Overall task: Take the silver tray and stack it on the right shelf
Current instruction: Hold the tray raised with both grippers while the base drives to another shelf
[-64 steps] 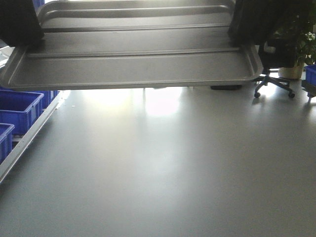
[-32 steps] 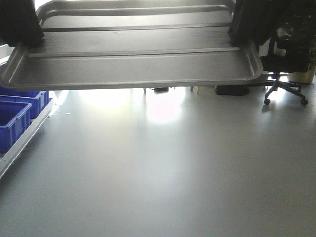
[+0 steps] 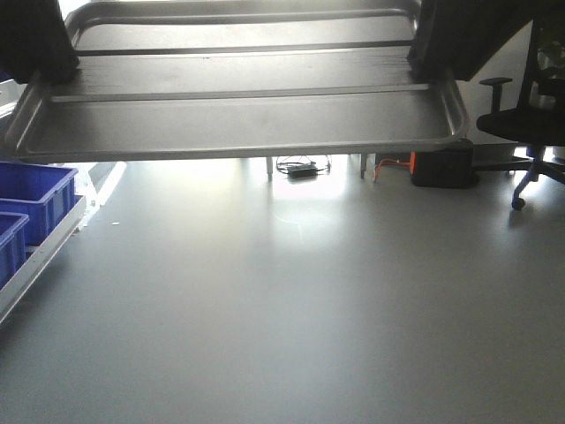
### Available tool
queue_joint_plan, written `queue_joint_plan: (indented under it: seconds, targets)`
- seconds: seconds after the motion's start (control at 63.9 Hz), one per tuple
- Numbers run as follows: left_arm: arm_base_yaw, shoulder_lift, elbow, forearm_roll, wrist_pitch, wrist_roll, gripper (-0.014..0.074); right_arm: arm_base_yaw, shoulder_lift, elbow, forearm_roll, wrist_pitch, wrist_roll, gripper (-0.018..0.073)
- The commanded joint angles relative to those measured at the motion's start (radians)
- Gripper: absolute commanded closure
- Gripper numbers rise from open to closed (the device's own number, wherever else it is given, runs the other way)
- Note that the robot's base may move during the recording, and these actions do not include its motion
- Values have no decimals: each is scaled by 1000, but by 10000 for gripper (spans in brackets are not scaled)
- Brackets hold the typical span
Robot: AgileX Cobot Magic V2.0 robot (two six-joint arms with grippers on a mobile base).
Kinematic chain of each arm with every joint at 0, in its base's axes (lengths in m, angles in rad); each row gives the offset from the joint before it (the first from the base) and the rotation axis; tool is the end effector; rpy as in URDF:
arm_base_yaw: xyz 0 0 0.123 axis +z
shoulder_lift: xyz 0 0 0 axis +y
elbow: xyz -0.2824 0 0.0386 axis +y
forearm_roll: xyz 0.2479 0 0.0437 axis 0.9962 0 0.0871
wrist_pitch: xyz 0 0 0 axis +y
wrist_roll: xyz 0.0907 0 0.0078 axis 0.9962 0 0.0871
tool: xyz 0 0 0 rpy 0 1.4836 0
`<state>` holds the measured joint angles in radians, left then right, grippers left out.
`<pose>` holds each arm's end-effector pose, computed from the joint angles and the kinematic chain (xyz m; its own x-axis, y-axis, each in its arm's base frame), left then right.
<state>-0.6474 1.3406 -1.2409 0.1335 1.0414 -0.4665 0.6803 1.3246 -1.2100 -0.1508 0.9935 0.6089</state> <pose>0.2209 -0.1539 0.3471 -0.8525 0.1610 -0.4972 0.2414 0.9651 -0.1014 0.2151 0.1593 0.3445 -0.8588 -0.0540 -0.5095 -0.1632 0.9714 0.1722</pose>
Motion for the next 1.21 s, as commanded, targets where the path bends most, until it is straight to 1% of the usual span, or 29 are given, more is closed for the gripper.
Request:
queue_joint_plan:
  seconds: [0.0, 1.19]
  targets:
    - [-11, -28, -32, 24, -19, 18, 689, 0, -33, -30, -38, -48, -23, 502]
    - [-11, -26, -32, 14, -19, 18, 689, 0, -33, -30, -38, -47, -23, 502]
